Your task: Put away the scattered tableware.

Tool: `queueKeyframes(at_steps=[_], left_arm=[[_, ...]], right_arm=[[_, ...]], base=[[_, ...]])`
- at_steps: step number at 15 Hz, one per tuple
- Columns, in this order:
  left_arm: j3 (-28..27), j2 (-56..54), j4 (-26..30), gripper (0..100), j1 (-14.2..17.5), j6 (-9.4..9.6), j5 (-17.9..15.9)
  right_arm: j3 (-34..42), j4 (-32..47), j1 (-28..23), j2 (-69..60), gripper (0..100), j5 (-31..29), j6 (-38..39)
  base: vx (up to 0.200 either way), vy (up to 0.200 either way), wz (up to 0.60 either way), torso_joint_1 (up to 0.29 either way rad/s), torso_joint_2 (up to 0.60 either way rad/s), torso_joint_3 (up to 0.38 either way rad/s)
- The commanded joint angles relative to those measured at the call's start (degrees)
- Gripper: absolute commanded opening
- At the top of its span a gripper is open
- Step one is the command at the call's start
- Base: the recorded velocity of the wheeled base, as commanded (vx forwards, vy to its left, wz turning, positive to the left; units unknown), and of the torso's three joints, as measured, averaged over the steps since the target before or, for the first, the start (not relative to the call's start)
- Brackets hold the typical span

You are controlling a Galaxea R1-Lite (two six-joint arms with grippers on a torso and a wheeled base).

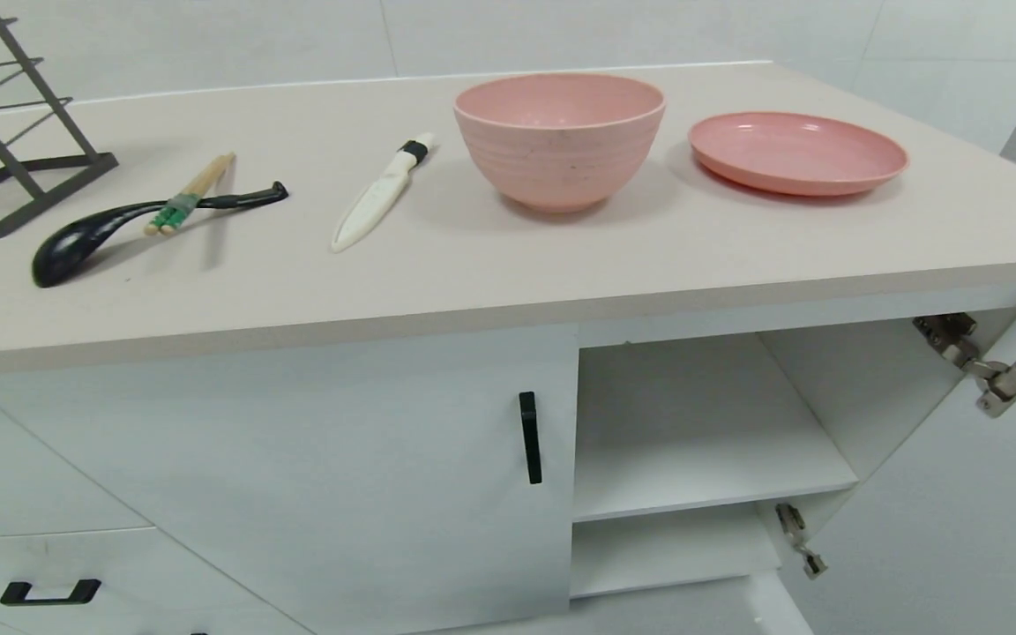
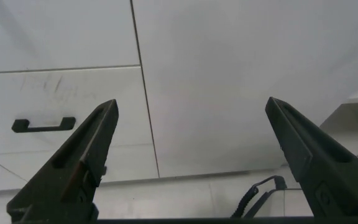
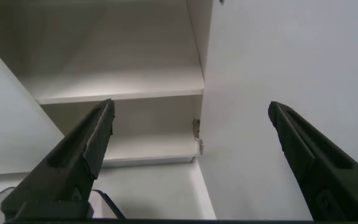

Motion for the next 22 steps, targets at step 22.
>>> queueKeyframes(at_steps=[22], left_arm=[[0.0, 0.1, -0.1, 100, 0.0, -0.28, 1.3]], right_arm=[[0.0, 0.0, 0.0, 0.0, 100, 0.0, 0.1]], base=[[0.0, 0.0, 0.0, 0.248, -0.47, -0.217]])
